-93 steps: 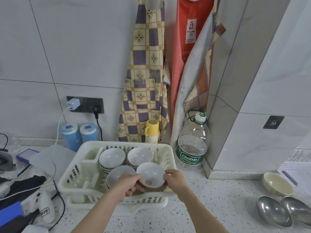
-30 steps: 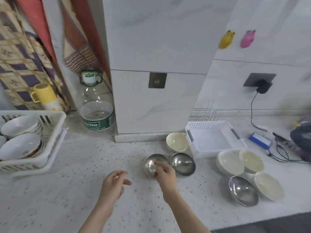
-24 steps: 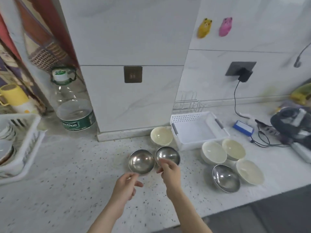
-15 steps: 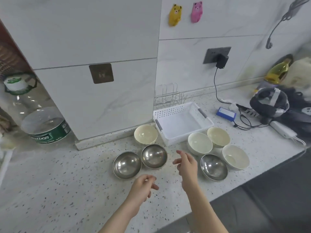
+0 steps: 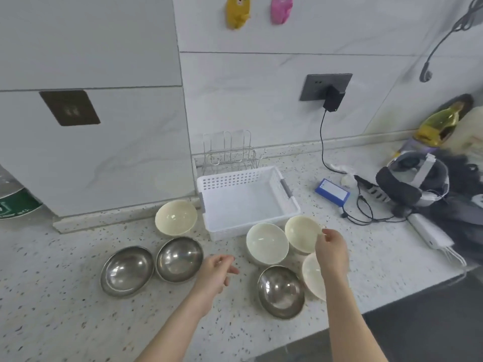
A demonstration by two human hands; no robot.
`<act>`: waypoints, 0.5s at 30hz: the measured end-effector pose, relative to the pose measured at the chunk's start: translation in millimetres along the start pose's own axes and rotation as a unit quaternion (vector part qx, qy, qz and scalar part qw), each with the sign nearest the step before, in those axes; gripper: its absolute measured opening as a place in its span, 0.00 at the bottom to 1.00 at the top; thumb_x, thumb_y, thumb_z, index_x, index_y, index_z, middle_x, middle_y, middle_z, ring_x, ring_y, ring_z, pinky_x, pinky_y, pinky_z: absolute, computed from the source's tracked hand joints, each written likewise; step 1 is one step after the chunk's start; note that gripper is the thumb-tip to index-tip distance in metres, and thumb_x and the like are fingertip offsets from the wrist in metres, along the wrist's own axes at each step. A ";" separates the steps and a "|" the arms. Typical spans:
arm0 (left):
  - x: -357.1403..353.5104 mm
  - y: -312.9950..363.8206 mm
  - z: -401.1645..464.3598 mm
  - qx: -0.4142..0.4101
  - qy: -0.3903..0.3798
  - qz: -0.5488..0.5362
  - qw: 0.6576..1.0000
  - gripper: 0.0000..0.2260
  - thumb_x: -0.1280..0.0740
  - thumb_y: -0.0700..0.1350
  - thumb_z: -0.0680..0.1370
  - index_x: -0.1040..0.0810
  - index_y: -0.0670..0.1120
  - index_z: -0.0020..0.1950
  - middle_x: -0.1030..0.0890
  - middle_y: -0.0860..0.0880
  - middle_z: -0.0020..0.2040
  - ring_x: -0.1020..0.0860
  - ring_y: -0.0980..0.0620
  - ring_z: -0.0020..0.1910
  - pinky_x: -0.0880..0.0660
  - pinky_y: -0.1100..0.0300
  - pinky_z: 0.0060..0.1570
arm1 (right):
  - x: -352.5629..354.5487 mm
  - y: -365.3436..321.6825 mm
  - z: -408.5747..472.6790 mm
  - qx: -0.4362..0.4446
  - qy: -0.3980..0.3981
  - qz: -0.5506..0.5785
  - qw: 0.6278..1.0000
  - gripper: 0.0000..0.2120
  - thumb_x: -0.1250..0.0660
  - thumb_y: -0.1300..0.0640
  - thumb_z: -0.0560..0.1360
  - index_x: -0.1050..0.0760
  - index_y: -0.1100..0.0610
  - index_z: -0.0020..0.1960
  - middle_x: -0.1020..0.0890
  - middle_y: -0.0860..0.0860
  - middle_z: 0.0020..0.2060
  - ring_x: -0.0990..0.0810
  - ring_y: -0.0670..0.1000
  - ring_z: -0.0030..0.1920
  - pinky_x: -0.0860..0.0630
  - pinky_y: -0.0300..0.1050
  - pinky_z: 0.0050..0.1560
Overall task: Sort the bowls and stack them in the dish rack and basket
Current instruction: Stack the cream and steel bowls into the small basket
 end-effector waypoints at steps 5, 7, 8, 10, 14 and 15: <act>-39.1 5.3 10.8 0.008 0.038 -0.031 0.999 0.06 0.36 0.47 0.80 0.22 0.48 0.53 0.15 0.47 0.43 0.29 0.55 0.28 0.36 0.66 0.24 | 3.7 13.7 59.1 0.002 -0.098 -0.166 0.981 0.22 0.42 0.49 0.79 0.31 0.57 0.70 0.22 0.56 0.62 0.27 0.59 0.63 0.27 0.53 0.59; -46.9 5.1 12.7 0.011 0.048 -0.042 0.998 0.06 0.35 0.47 0.80 0.22 0.48 0.53 0.15 0.49 0.40 0.29 0.55 0.27 0.36 0.66 0.23 | -1.1 19.2 70.6 0.000 -0.149 -0.224 0.963 0.21 0.43 0.48 0.79 0.28 0.59 0.65 0.21 0.56 0.56 0.26 0.59 0.61 0.28 0.51 0.55; -49.5 4.9 13.3 0.011 0.051 -0.047 0.998 0.06 0.35 0.47 0.80 0.21 0.47 0.52 0.15 0.50 0.39 0.29 0.55 0.27 0.37 0.66 0.23 | -3.3 21.5 74.0 -0.004 -0.173 -0.244 0.954 0.19 0.43 0.49 0.78 0.26 0.60 0.61 0.20 0.55 0.50 0.23 0.58 0.55 0.27 0.49 0.51; -52.1 5.4 13.9 0.012 0.059 -0.051 0.997 0.06 0.35 0.47 0.79 0.20 0.47 0.52 0.15 0.51 0.37 0.29 0.56 0.27 0.37 0.66 0.22 | -6.7 24.3 77.8 -0.005 -0.201 -0.250 0.947 0.14 0.42 0.51 0.77 0.25 0.61 0.51 0.19 0.55 0.45 0.23 0.55 0.43 0.29 0.44 0.41; -51.4 5.8 14.9 0.016 0.079 -0.058 0.995 0.07 0.35 0.47 0.80 0.20 0.47 0.53 0.15 0.48 0.41 0.31 0.56 0.25 0.38 0.67 0.21 | -10.0 25.9 83.8 0.030 -0.198 -0.226 0.953 0.10 0.43 0.59 0.77 0.26 0.63 0.42 0.18 0.59 0.41 0.28 0.52 0.32 0.35 0.40 0.31; -51.0 5.9 15.3 0.018 0.084 -0.059 0.995 0.07 0.35 0.47 0.80 0.20 0.47 0.54 0.15 0.48 0.41 0.31 0.56 0.25 0.39 0.67 0.21 | -9.4 25.3 83.7 0.034 -0.193 -0.225 0.955 0.09 0.43 0.60 0.77 0.28 0.62 0.40 0.19 0.58 0.38 0.30 0.52 0.32 0.36 0.41 0.30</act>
Point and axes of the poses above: each hand's wrist, its own z-axis towards the middle knuckle, its own x-axis out of the back of the hand, y = z × x, the point moved 4 cm from there along z, towards the middle knuckle
